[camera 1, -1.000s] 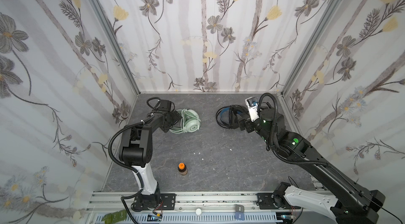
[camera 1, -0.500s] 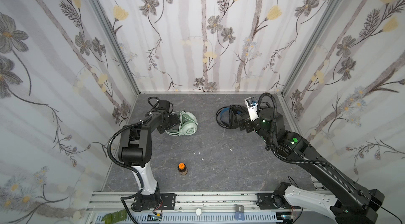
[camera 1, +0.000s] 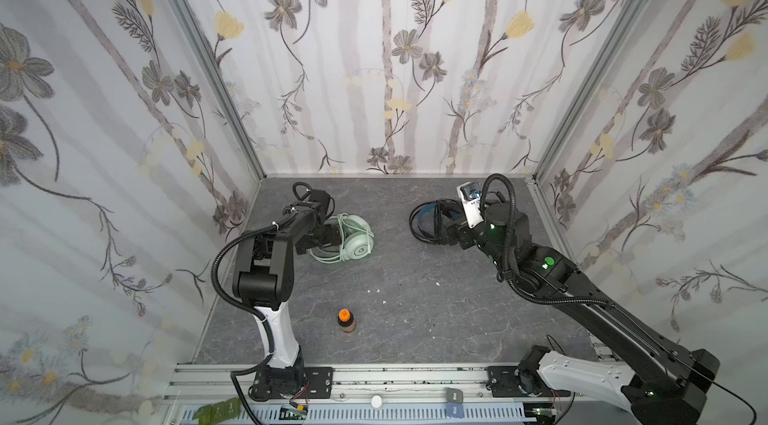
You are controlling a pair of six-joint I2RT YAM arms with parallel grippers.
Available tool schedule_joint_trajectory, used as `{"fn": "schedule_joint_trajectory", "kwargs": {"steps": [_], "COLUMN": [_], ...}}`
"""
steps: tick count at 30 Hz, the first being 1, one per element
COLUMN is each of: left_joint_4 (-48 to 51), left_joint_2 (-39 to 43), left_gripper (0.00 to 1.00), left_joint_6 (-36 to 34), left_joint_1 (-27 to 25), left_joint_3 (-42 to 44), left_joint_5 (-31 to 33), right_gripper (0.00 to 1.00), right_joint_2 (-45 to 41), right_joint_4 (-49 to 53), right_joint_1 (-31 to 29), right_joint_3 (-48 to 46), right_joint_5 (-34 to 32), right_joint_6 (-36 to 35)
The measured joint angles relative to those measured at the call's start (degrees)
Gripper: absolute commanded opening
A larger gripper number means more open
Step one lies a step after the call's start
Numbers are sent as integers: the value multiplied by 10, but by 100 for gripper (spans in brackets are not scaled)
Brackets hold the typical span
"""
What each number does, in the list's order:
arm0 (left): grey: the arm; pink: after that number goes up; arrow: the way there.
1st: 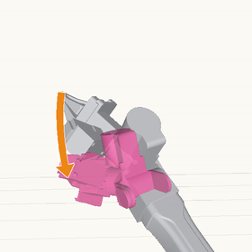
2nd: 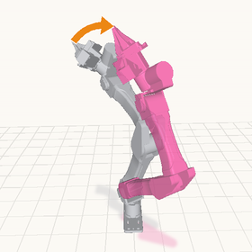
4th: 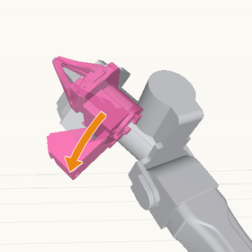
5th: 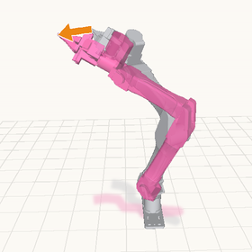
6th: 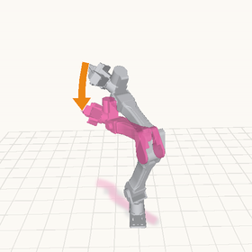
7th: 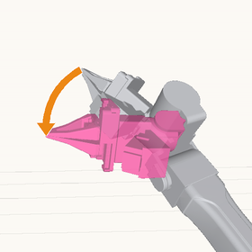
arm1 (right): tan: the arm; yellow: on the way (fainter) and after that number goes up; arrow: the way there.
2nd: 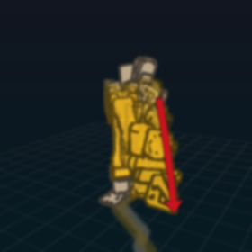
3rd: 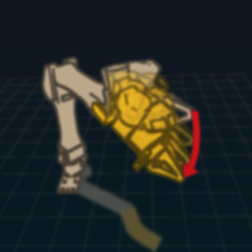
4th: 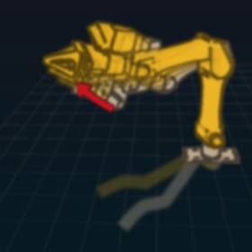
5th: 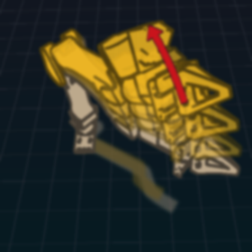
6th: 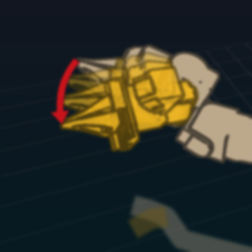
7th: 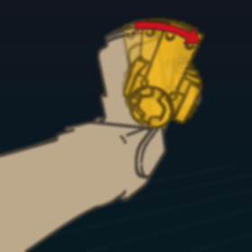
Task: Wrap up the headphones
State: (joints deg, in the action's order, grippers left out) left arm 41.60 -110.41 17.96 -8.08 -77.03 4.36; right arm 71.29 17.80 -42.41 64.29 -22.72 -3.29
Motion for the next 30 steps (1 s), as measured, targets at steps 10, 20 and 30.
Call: {"fn": "schedule_joint_trajectory", "kwargs": {"steps": [10, 20, 30], "left_joint_4": [1, 1, -94], "left_joint_2": [44, 219, 510], "left_gripper": [100, 100, 100], "left_joint_6": [4, 2, -34], "left_joint_1": [20, 72, 74], "left_joint_3": [29, 82, 310], "left_joint_5": [-28, -83, -30], "right_gripper": [98, 100, 100], "right_joint_2": [-27, -104, -304], "right_joint_4": [-2, -15, -189], "right_joint_1": [0, 3, 143], "right_joint_3": [-21, -104, -377], "right_joint_5": [-1, -47, -176], "right_joint_6": [0, 14, 53]}}
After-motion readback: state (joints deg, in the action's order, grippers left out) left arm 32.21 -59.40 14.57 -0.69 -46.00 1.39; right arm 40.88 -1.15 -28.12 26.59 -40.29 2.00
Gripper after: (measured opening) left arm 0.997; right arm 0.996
